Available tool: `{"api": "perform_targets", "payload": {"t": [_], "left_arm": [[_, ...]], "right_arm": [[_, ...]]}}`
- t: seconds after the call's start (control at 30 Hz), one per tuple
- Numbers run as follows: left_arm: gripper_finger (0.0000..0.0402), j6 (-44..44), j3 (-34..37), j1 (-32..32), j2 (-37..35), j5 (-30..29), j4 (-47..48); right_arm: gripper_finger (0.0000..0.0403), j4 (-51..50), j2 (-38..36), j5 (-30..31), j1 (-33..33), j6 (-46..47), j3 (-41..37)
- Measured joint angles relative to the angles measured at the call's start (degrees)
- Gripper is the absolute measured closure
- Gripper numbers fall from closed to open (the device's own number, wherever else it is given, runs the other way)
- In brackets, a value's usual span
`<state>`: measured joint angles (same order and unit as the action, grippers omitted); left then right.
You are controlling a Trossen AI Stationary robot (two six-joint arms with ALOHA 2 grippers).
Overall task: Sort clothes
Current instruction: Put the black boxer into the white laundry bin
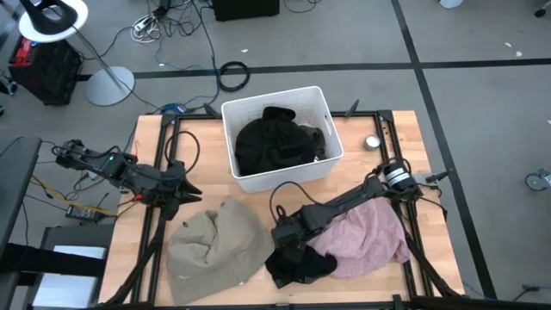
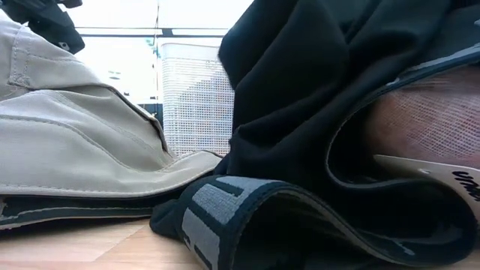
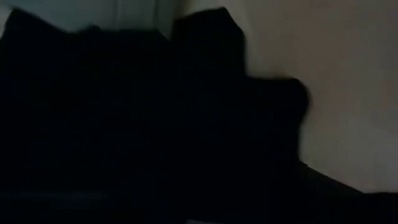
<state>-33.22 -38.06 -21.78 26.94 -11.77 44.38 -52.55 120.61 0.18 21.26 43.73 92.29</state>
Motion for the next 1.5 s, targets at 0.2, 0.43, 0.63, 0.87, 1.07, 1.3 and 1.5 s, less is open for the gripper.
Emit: {"api": "perform_targets", "payload": {"t": [0.2, 0.43, 0.63, 0.87, 1.07, 1.3, 1.5], "left_arm": [[0.0289, 0.2, 0.0, 0.0, 0.0, 0.0, 0.4], [0.0289, 2.6, 0.0, 0.0, 0.0, 0.0, 0.3], [0.0289, 3.1, 0.0, 0.0, 0.0, 0.0, 0.2], [0.0289, 2.9, 0.0, 0.0, 0.0, -0.2, 0.2], [0.0289, 2.8, 0.0, 0.0, 0.0, -2.6, 0.1], [0.0289, 1.1, 0.0, 0.0, 0.0, -3.2, 0.1], [0.0289, 1.0, 0.0, 0.0, 0.0, -3.8, 0.1]], "right_arm": [[0.0382, 5.2, 1.0, -0.6, 0.0, 4.3, 0.0], [0.0397, 0.5, -6.9, 4.7, 0.0, 9.4, 0.0], [0.0399, -3.8, -17.8, 11.4, 0.0, 10.7, 0.0], [0.0401, -3.3, -29.7, 23.0, 0.0, 9.0, 0.0], [0.0402, -0.6, -36.2, 30.9, -1.1, 2.9, 0.0], [0.0402, 14.4, -40.3, 32.6, -7.4, -13.0, 0.0], [0.0403, 35.5, -42.8, 31.9, -14.3, -29.3, 0.0]]}}
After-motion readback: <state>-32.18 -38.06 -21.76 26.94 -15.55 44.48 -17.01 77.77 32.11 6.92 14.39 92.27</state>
